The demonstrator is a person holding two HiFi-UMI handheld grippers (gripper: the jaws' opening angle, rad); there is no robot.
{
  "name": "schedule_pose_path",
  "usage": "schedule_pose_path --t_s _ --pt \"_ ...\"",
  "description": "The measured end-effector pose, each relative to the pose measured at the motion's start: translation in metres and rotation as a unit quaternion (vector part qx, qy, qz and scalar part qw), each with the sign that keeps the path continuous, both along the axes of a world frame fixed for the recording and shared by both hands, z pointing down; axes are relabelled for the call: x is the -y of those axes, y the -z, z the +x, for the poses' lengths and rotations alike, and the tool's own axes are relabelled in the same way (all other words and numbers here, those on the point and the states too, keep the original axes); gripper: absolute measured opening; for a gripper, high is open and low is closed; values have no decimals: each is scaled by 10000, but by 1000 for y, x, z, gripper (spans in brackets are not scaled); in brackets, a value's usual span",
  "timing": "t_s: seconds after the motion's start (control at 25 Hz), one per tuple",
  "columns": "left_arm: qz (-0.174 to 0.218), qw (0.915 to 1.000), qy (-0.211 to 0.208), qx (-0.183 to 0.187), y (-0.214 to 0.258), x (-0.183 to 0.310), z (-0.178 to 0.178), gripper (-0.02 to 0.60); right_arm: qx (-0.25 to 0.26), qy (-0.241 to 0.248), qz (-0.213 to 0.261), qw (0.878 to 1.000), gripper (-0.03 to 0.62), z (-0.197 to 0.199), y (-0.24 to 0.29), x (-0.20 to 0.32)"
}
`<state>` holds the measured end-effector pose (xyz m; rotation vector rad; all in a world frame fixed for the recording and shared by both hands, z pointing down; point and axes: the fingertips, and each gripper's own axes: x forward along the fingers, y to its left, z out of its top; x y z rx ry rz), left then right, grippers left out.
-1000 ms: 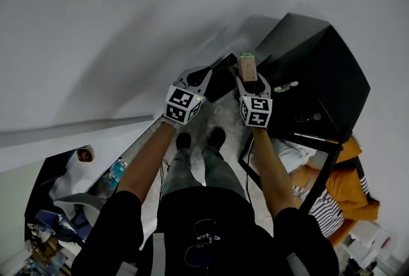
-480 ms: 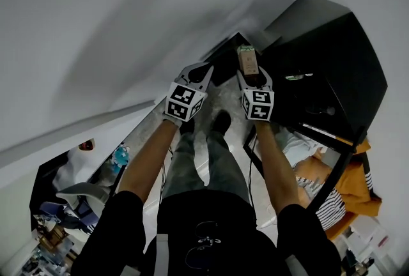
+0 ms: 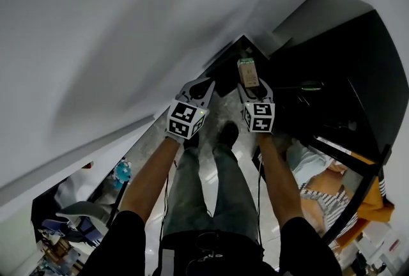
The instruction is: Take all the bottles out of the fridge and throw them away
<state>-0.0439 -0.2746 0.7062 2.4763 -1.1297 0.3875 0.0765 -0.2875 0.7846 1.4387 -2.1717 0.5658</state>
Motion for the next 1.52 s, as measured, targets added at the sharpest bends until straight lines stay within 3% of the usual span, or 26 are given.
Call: schedule_pose_path --t_s 0.6,1.08,1.28,1.52 --pt "145 9997 -160 -95 -141 7 4 0 -123 -44 -317 9994 284 -8 -185 -14" --pt "503 9985 -171 -143 -177 35 -3 0 -75 -61 -485 9988 288 -13 -266 23" --pt "531 9983 -137 -191 -150 36 -13 0 -139 -106 -515 9985 288 -13 -241 19" --pt "492 9980 -235 -315 -56 20 -22 0 -19 -309 -178 9994 261 -21 -111 -4"
